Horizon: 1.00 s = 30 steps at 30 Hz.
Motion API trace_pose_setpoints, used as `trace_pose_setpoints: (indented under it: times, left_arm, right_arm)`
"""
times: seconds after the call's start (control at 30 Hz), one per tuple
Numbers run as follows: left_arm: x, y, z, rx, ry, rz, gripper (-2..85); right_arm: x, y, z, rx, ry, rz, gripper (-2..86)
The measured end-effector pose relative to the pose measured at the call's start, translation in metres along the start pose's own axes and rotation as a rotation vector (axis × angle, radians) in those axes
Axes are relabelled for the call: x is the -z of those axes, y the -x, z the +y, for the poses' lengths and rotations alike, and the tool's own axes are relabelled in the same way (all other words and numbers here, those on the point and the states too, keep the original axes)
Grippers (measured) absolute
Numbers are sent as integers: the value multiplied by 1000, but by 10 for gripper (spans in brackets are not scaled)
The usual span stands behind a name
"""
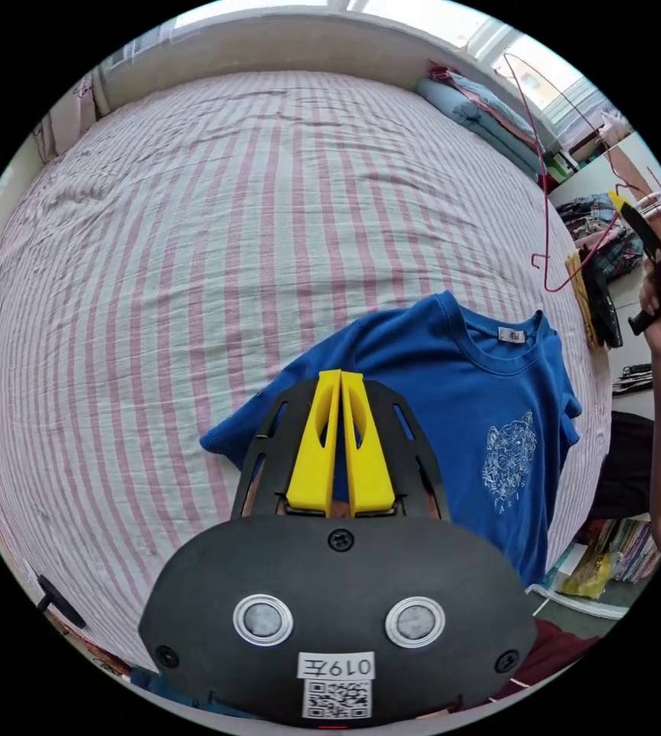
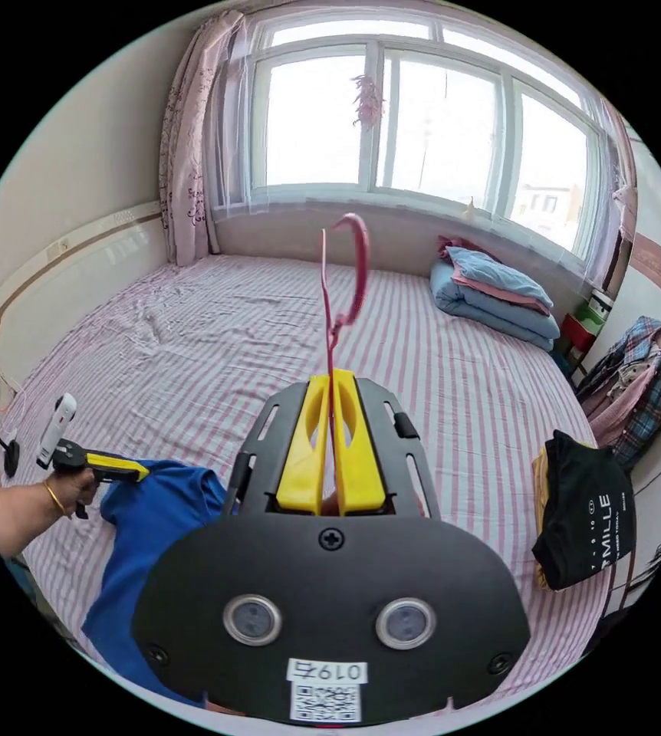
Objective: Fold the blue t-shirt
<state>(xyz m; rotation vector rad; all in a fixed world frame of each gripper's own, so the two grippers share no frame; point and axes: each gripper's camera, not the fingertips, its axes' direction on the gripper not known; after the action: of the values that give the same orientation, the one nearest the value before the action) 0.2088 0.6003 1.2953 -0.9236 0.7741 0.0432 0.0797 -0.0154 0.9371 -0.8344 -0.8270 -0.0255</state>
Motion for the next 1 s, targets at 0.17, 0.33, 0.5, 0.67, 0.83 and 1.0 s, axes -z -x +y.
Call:
trace_pose_setpoints:
  times: [0.17, 0.33, 0.5, 0.67, 0.83, 1.0]
  left_arm:
    - [95, -37, 53, -123, -139, -8, 7]
    - [189, -71, 135, -196, -232, 51, 8]
    - [281, -90, 207, -189, -247, 162, 8]
    - [407, -113, 283, -162, -247, 98, 8]
    - [552, -169, 388, -154, -166, -149, 8]
    - [673, -176, 521, 122, -209, -121, 8]
  right_arm:
    - [28, 14, 54, -25, 162, -175, -10]
    - [54, 42, 123, -92, 284, -317, -10]
    - [112, 79, 173, -218, 312, -522, -10]
    - [195, 142, 197, -38, 308, -451, -10]
    - [277, 217, 220, 169, 262, -378, -10]
    - [356, 306, 253, 337, 229, -560, -10]
